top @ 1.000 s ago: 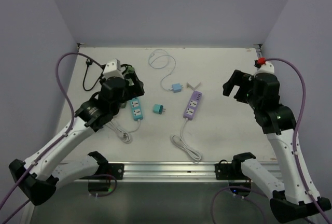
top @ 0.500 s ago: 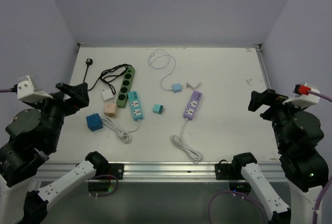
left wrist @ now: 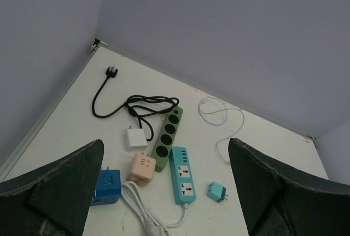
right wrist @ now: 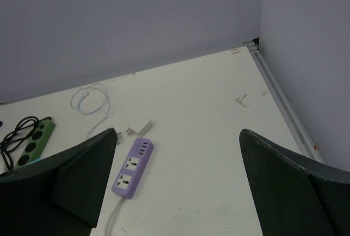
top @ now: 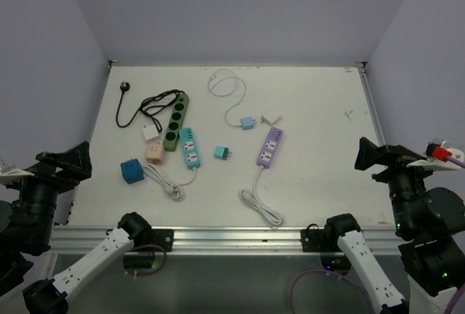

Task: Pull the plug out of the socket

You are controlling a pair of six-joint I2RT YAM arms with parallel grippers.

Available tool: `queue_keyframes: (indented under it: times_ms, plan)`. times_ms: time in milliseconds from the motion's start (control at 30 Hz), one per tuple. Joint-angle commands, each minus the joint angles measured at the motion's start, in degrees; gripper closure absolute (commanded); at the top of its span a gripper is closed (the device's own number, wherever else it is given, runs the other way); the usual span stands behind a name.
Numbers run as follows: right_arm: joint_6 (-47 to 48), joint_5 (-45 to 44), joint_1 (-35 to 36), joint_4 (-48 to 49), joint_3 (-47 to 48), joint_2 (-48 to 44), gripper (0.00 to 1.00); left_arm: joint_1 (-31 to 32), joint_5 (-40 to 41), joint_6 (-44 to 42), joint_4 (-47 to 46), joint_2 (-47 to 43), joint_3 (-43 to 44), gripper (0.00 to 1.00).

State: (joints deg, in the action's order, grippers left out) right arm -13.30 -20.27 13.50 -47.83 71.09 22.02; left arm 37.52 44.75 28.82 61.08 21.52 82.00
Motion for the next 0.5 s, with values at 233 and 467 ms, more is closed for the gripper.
queue_keyframes:
  times_ms: [233, 467]
  plan:
    - [1.5, 0.9, 0.7, 2.8, -0.7, -2.1, 0.01, -0.2, 3.9, -0.9, 0.9, -1.7, 1.4, 0.00]
    - [2.8, 3.0, 1.0, 3.4, -1.1, -2.2, 0.01, -0.2, 4.4, -0.3, 0.6, -1.9, 1.4, 0.00]
